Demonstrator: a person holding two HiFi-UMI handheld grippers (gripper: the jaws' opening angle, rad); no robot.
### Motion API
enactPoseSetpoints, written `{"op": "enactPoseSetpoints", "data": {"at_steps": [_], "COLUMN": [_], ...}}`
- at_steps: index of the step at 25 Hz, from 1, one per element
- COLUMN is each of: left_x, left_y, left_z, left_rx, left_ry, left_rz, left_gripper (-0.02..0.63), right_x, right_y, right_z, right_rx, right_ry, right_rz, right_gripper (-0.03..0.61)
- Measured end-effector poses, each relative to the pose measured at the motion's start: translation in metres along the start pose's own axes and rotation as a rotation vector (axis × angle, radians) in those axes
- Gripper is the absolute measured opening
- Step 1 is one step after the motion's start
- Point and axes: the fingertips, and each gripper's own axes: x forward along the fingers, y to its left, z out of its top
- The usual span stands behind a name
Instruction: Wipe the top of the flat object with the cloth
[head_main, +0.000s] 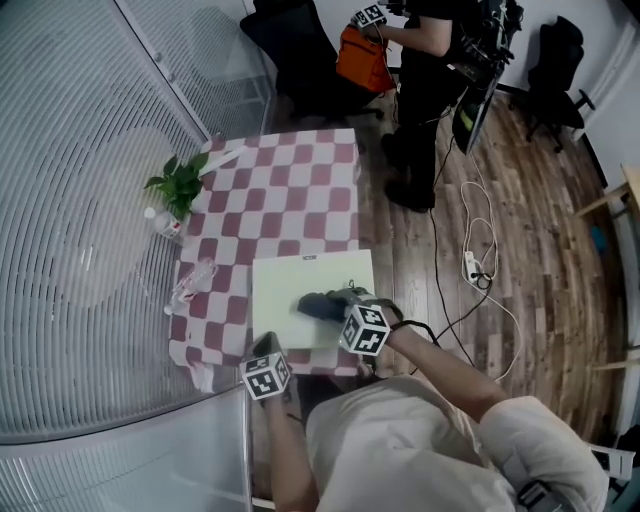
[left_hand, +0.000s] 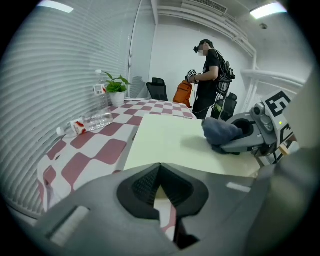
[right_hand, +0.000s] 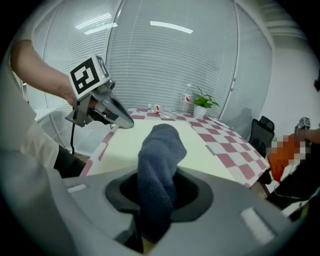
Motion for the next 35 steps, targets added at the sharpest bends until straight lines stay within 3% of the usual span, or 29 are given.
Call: {"op": "enactPoseSetpoints", "data": {"at_steps": [14, 25, 29, 35], "left_x": [0.0, -0.003, -0.003, -0.006], "left_y": [0.0, -0.001, 0.002, 0.0], "left_z": [0.001, 0.0, 0.001, -0.001], "left_rx": [0.014, 0.026, 0.034, 0.017], "left_ry": [-0.023, -0.076, -0.077, -0.071], "left_rz": [0.008, 0.003, -0.026, -0.139], "left_gripper": [0.008, 0.008, 0.008, 0.008], "right_x": [-0.058, -0.078, -0.083, -0.086], "right_y": [-0.018, 0.01, 0.034, 0.045], "right_z": [-0.054, -0.063, -0.066, -0.069], "right_rx": [0.127, 0.208, 0.252, 0.309], "right_ry": [0.003, 0.05, 0.084, 0.152], "right_rz": [-0.107, -0.203, -0.214, -0.232], "right_gripper": [0.115, 0.115, 0.115, 0.115]}}
